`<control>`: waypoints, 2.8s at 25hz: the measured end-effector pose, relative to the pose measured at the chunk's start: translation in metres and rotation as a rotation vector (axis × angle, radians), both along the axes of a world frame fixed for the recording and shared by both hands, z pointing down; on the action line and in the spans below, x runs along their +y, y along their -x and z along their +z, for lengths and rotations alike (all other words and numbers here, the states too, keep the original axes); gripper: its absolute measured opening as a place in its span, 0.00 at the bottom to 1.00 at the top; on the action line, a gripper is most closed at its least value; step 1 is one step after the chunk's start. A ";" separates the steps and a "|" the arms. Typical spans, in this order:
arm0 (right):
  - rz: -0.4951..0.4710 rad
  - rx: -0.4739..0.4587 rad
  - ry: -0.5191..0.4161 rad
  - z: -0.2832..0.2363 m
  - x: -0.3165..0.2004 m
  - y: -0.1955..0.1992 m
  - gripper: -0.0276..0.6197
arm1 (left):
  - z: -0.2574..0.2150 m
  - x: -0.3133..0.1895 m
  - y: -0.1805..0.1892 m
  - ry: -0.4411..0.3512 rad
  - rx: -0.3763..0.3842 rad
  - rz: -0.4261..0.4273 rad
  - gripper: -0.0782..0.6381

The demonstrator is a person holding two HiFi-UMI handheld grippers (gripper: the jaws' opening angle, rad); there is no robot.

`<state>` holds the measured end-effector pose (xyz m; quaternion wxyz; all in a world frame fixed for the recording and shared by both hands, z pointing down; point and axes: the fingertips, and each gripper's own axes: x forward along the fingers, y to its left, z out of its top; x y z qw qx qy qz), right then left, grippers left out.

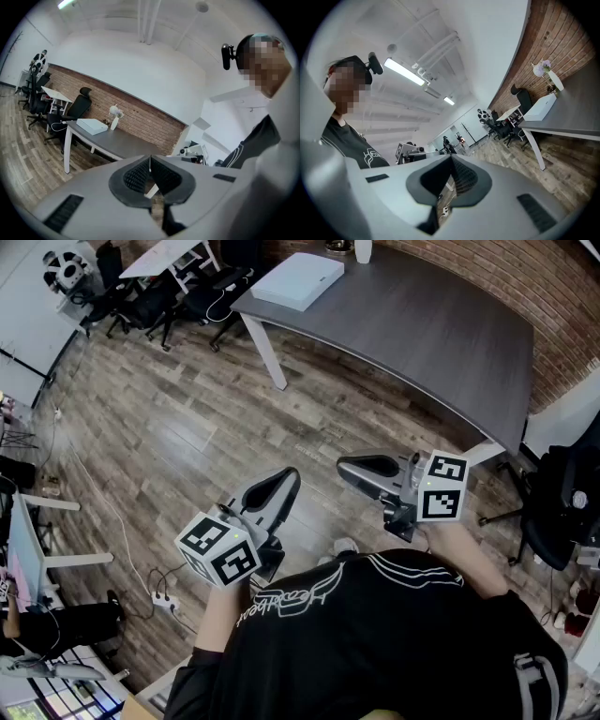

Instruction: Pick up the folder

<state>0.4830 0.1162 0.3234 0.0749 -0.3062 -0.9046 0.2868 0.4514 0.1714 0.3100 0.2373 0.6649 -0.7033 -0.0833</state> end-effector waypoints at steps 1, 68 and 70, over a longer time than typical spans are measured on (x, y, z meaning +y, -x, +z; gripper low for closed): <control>0.001 0.002 -0.004 0.001 -0.001 0.000 0.04 | 0.001 -0.002 0.000 0.001 0.001 0.001 0.12; 0.478 0.195 0.089 0.099 -0.314 0.553 0.05 | 0.102 -0.278 0.624 0.125 0.215 0.273 0.25; 0.483 0.221 0.071 0.111 -0.337 0.559 0.09 | 0.110 -0.304 0.637 0.143 0.214 0.289 0.28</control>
